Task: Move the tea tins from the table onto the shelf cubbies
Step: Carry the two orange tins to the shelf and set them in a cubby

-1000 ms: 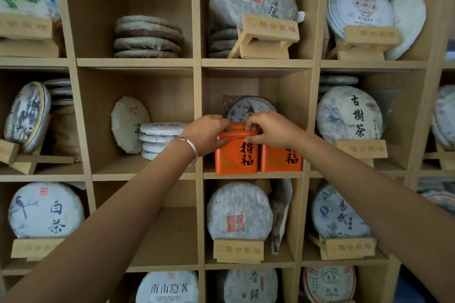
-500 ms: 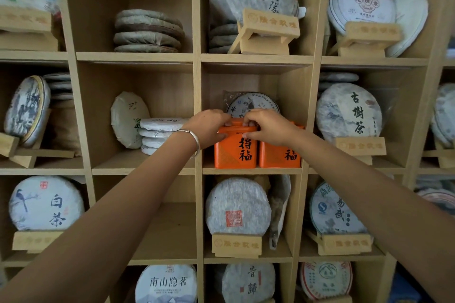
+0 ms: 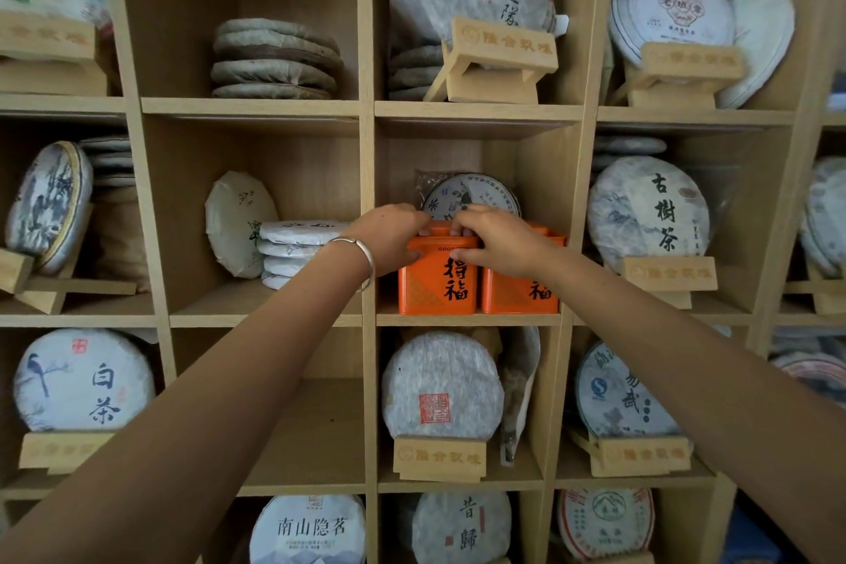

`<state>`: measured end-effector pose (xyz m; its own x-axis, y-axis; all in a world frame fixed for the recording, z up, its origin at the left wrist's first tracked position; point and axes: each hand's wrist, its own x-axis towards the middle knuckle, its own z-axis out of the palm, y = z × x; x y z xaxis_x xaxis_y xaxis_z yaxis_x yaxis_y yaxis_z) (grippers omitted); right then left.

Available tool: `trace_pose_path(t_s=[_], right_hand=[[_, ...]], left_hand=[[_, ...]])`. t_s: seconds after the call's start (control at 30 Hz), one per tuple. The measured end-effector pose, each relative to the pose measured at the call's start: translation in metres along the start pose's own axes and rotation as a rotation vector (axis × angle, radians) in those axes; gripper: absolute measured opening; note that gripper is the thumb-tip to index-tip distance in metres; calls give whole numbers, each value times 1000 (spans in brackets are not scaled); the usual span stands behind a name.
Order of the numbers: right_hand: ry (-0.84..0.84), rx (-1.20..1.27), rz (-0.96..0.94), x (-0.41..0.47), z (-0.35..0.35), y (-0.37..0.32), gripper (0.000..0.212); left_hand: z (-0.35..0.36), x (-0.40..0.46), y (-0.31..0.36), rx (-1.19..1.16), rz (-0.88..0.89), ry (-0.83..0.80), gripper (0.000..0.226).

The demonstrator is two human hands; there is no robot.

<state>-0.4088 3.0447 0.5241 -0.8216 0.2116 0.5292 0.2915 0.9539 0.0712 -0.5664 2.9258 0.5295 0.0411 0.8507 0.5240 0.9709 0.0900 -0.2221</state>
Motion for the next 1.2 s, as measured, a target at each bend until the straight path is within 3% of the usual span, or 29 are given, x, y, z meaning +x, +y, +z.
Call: trace_pose_path(t_s=[1.2], right_hand=[[10, -12, 4, -1, 4, 1, 24]], left_hand=[[-2, -1, 11, -13, -66, -4, 31]])
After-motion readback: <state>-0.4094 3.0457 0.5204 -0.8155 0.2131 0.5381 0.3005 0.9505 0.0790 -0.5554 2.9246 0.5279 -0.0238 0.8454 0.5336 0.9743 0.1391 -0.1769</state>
